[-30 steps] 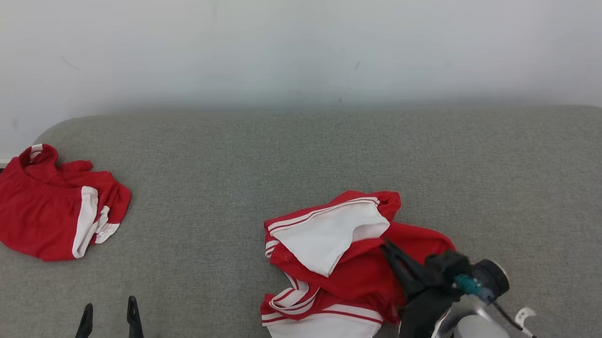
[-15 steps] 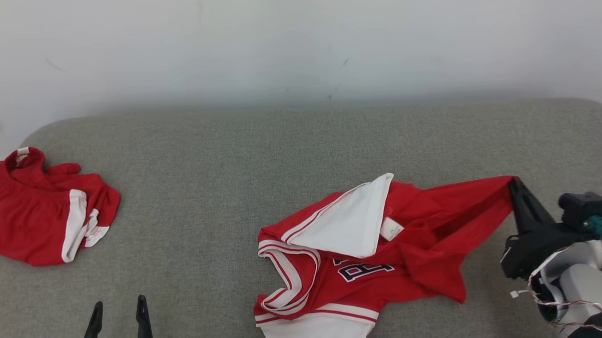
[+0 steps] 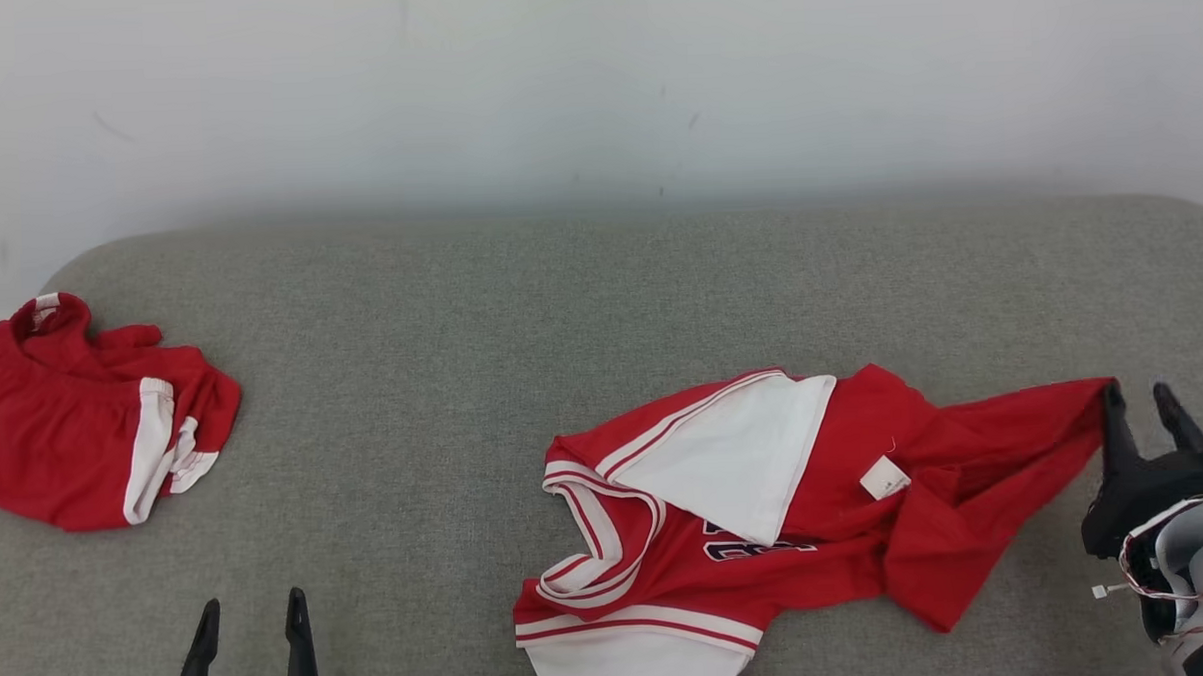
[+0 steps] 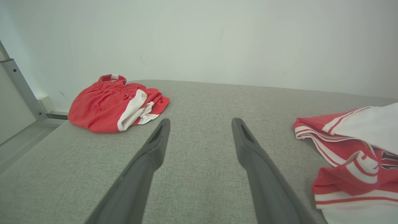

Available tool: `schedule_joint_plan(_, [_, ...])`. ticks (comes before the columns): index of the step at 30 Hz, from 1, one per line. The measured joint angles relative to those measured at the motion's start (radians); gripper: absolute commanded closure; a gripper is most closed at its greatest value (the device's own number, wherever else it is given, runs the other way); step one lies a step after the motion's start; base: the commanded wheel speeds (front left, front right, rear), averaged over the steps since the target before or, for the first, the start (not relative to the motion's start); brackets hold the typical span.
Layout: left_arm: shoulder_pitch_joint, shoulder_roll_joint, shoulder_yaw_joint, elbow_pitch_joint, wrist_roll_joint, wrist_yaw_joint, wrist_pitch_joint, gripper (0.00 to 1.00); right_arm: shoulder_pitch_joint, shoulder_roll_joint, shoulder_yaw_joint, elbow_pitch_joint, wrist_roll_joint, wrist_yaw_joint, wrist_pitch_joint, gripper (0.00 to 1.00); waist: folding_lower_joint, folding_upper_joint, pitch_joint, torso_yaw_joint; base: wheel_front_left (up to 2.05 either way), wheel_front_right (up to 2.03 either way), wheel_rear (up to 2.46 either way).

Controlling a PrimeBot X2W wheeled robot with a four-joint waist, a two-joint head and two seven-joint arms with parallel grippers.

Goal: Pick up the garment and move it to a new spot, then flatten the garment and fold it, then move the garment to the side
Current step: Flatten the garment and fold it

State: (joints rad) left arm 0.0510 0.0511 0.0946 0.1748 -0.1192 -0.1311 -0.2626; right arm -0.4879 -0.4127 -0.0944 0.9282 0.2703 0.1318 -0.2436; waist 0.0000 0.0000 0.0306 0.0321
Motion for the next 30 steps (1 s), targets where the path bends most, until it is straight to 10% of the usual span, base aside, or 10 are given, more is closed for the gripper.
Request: schedule_joint_plan(30, [0.007, 0.019, 0.027, -0.010, 0.016, 0.000, 0.000, 0.00, 0.453, 0.250, 0.058, -0.750, -0.112, 0.000, -0.020, 0.00, 0.0000, 0.0000, -0.030, -0.052, 0.00, 0.00, 0.00])
